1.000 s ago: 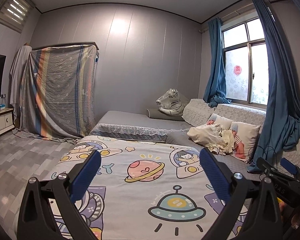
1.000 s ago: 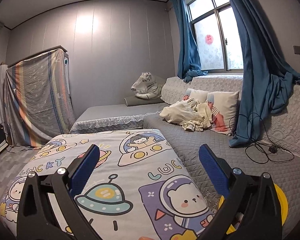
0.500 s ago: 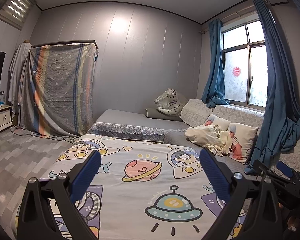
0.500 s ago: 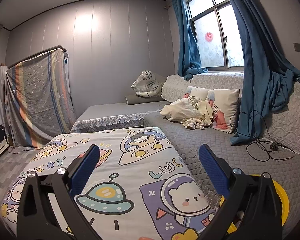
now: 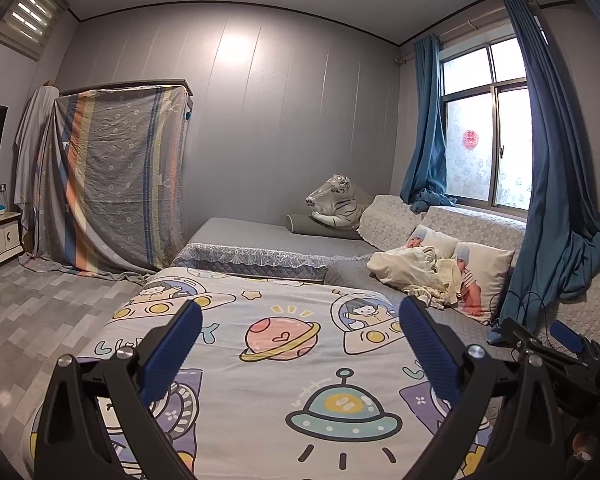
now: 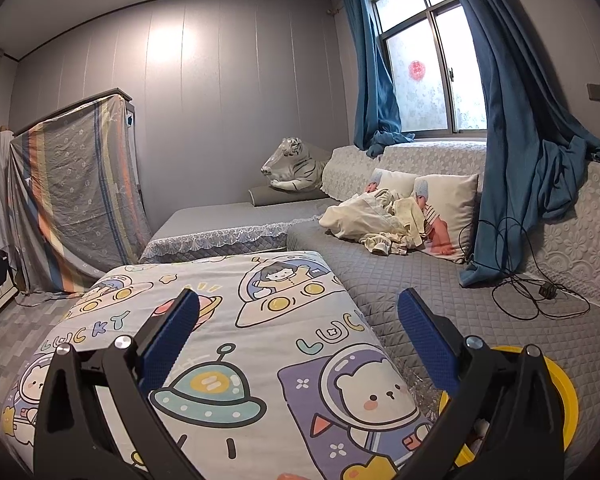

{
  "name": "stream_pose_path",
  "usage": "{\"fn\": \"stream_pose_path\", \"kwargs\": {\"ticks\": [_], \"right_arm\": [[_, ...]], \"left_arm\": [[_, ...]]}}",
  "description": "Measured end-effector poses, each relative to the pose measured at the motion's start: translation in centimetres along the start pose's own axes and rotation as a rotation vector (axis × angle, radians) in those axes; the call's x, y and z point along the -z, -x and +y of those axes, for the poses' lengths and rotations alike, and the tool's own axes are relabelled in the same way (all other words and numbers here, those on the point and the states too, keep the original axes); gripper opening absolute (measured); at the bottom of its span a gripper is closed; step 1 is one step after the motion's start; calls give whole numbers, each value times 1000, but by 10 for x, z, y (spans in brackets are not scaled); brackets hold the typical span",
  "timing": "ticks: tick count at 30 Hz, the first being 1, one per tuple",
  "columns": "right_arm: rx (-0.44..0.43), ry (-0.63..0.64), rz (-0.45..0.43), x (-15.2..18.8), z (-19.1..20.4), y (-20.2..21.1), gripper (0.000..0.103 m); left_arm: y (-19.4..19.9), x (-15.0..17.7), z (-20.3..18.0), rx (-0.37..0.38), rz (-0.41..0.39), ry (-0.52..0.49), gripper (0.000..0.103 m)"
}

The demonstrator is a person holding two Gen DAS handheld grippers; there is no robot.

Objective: Collect trash

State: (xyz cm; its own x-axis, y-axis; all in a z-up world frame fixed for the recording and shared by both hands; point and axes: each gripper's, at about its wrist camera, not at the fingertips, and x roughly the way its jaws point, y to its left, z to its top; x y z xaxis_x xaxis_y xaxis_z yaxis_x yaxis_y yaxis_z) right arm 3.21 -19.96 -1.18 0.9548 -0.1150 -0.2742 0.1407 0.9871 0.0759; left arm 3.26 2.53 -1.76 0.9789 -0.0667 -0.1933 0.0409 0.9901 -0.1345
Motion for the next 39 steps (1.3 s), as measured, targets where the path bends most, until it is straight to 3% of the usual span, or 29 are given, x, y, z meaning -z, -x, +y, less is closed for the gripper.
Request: {"fn": "stream_pose_path", "kwargs": {"ticks": [39], "right_arm": [[12,-17,18,6,1,-5,95]], "left_arm": [[-7,3,-2,19,28,-11,95]]}}
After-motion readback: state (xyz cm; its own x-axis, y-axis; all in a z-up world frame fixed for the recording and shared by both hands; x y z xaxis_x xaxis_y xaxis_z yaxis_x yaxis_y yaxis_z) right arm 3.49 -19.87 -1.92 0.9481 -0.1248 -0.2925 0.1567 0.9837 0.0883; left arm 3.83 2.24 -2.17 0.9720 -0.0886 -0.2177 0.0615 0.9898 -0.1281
